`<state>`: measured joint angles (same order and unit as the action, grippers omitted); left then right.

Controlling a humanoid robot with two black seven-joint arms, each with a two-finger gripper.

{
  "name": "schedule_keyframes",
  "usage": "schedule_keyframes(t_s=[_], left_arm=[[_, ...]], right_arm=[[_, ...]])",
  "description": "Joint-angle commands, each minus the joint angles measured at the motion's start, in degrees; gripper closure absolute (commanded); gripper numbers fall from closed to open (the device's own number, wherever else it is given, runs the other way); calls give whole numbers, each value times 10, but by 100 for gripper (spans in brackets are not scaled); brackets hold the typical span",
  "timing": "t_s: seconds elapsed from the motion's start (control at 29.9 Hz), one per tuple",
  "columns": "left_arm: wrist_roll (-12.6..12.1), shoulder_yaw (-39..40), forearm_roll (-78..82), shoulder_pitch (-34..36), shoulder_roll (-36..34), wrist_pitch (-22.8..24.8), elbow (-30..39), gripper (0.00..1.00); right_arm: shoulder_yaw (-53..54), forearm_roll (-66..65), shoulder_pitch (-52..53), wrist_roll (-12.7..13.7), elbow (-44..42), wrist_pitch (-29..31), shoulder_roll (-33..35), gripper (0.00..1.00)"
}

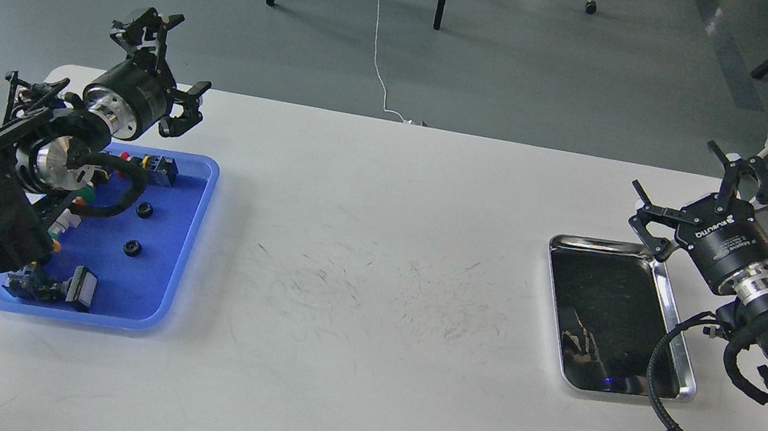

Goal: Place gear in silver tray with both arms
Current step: 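Raise the left gripper and position it above the blue tray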

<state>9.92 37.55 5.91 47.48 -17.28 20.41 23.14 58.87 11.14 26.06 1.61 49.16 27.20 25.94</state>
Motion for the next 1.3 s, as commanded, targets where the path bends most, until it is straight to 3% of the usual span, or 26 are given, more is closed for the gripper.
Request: schedule_keyframes(t_s=[0.0, 0.57, 0.67, 0.77, 1.1, 1.2, 1.27], left_arm=[[4, 1, 0, -2, 0, -5, 1, 2], [1, 0, -1, 3, -27, 3, 0, 2], [5, -5, 6, -3, -34, 25, 5, 2], [5, -5, 7, -1, -58, 76, 5, 2], [2, -13, 96, 10, -126, 76, 9, 2], [1, -15, 145, 15, -159, 76, 52, 2], [0, -17, 196, 14, -201, 76, 122, 2]], right_arm=[[4, 0, 0, 0, 0, 1, 0, 1], [-1, -1, 15, 1, 1, 8, 0, 1], [0, -1, 15, 1, -1, 8, 0, 1], [-1, -1, 15, 1, 0, 8, 1, 1], [-8, -2, 14, 1, 2, 8, 3, 1], [-4, -2, 15, 0, 3, 8, 3, 1], [0, -2, 15, 0, 8, 8, 3, 1]])
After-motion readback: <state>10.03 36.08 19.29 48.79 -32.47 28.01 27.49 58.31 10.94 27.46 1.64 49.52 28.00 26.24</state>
